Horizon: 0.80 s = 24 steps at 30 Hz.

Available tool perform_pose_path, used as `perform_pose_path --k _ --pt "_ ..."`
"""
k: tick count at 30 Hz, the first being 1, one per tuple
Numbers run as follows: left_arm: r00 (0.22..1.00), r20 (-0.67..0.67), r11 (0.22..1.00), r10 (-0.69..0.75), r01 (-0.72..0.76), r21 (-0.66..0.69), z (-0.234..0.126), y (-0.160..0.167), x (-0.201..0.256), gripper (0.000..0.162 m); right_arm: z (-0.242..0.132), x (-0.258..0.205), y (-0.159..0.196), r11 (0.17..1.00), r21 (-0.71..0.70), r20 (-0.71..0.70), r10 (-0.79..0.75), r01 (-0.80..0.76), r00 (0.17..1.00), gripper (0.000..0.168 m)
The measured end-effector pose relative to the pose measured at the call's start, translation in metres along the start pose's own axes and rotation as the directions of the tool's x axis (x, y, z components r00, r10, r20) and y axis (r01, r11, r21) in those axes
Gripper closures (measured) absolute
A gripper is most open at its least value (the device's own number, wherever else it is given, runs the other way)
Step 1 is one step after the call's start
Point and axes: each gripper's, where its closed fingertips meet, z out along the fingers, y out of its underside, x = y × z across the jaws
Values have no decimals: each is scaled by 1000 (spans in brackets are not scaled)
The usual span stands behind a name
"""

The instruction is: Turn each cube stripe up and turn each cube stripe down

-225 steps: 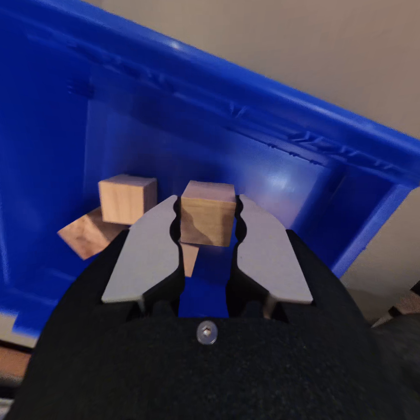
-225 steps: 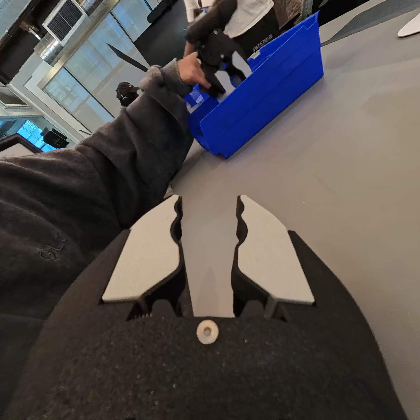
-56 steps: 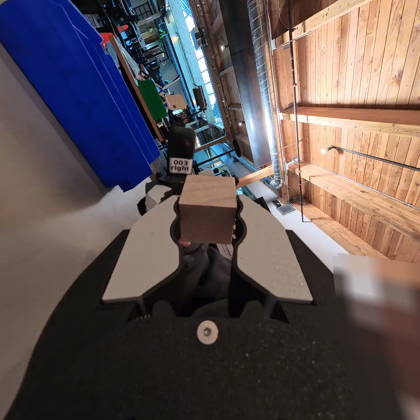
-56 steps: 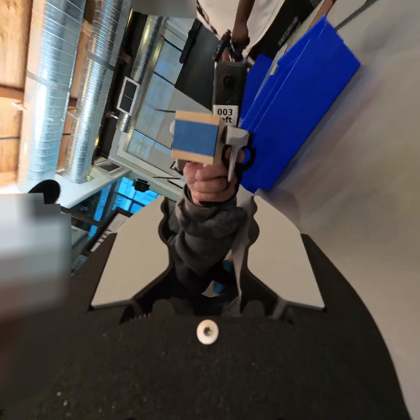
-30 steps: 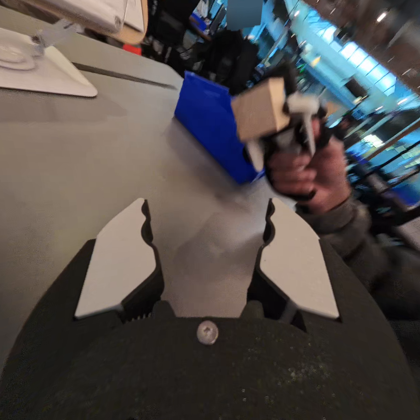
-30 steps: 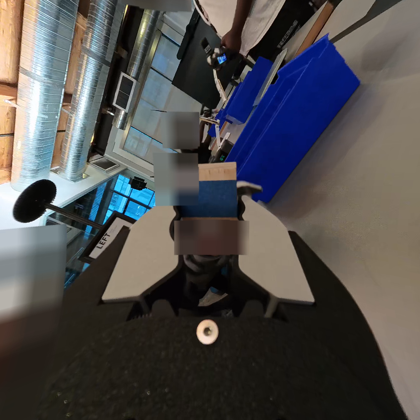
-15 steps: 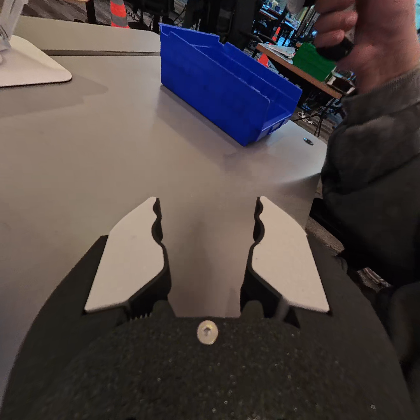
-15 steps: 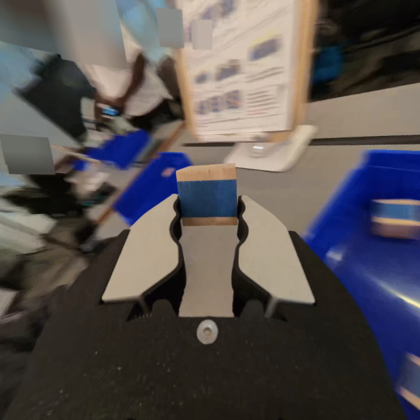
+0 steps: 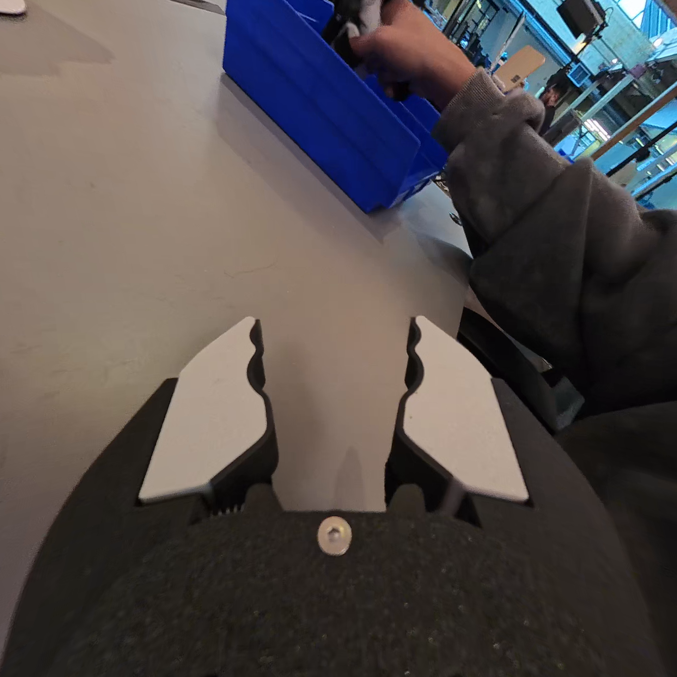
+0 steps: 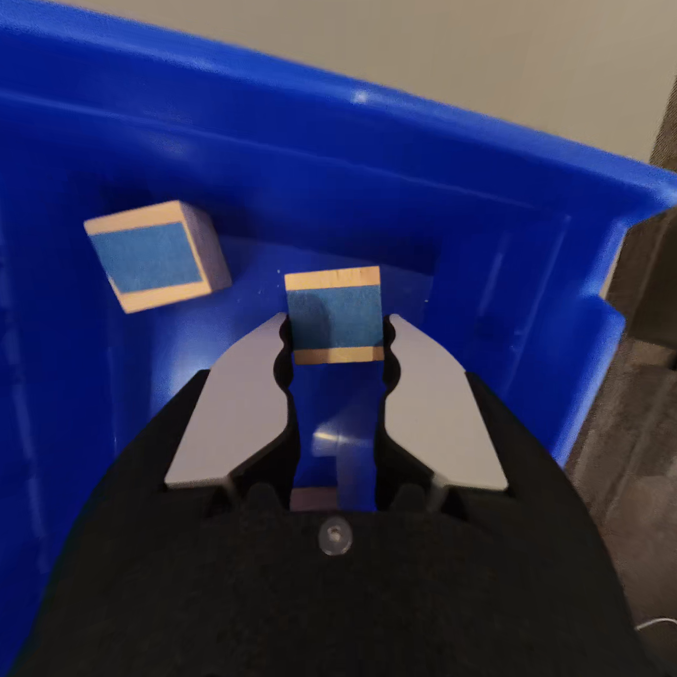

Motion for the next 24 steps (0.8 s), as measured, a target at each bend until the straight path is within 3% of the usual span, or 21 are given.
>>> perform_pose_path --k 6,9,11,13,16,17,19,20,22,24 --pt "1000 -11 1000 19 -19 -24 2 4 4 88 15 4 2 996 -41 23 84 -83 996 121" --pt "999 -4 998 38 -38 -43 4 7 5 88 11 6 4 999 -39 7 34 -33 999 109" --pt "999 -1 998 43 -43 -52 5 9 5 88 -16 8 -3 998 55 -48 -13 16 999 101" --pt "999 6 997 51 -51 -57 5 10 5 88 -68 1 -14 961 272 -76 -34 53 997 93" --pt "997 13 996 74 -73 -55 5 9 5 88 -159 -72 -11 748 662 123 -186 59 975 96" --pt "997 15 995 80 -79 -55 5 9 5 88 -186 -112 2 649 761 230 -293 16 928 100" --pt "996 24 994 89 -87 -60 6 10 4 88 -225 -196 47 486 865 401 -519 -126 755 102" --pt "995 31 994 92 -90 -67 6 11 3 88 -230 -232 74 457 868 460 -590 -195 663 103" --pt "994 42 992 101 -98 -78 7 14 2 89 -210 -290 126 494 840 529 -652 -224 543 108" --pt "993 42 991 110 -106 -87 8 15 4 90 -179 -326 159 489 870 437 -714 -57 547 106"
